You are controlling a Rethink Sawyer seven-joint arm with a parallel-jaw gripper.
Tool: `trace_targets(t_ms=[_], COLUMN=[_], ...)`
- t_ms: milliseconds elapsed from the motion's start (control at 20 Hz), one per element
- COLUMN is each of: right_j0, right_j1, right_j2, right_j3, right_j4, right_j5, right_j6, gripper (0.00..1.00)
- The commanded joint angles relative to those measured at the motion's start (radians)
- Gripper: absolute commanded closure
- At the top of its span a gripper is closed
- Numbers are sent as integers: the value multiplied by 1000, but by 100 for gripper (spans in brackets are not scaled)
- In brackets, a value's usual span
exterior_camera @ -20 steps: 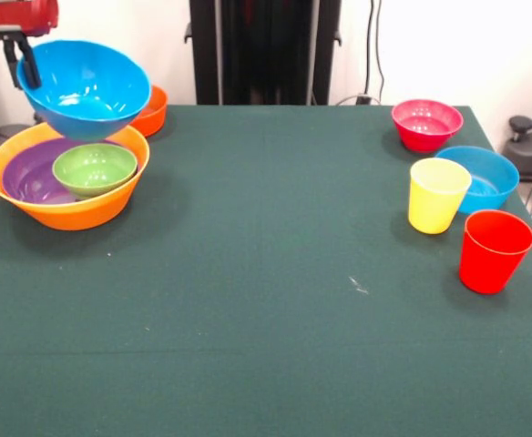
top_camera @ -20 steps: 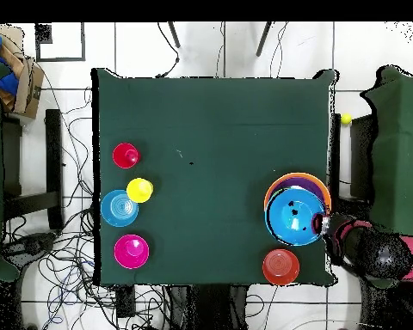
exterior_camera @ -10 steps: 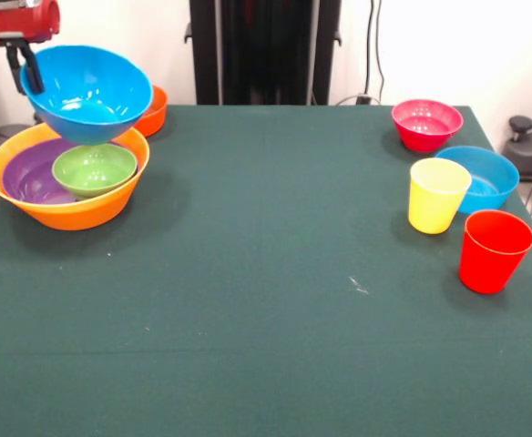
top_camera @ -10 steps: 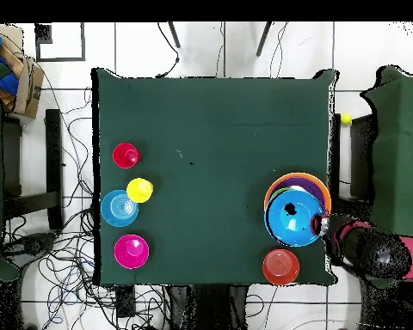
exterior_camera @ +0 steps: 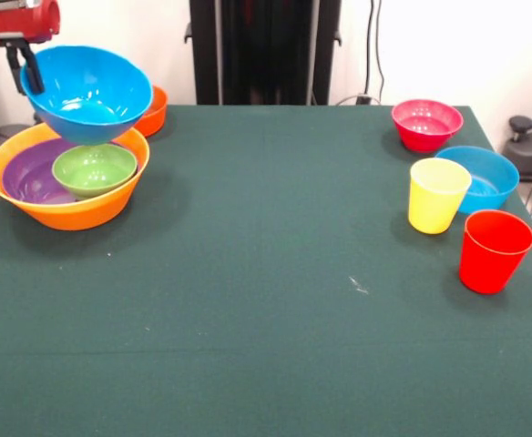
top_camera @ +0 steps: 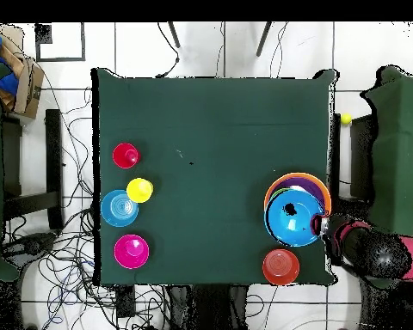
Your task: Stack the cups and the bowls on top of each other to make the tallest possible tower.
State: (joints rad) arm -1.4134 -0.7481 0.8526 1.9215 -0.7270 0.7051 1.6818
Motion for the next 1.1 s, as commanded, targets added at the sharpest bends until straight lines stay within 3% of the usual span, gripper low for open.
trace_targets(t_ms=[50, 200, 250, 1100], right_j0=[46, 49, 52, 56], right_j1=[26, 27, 28, 30], right_j2=[-46, -50, -54, -51], right_j3=[-30, -38, -42, -39], right_j4=[-71, -71, -72, -77], right_j5=[26, 63, 80, 67], right_j6=[-148, -174, -182, -179], gripper=[100, 100, 0, 0])
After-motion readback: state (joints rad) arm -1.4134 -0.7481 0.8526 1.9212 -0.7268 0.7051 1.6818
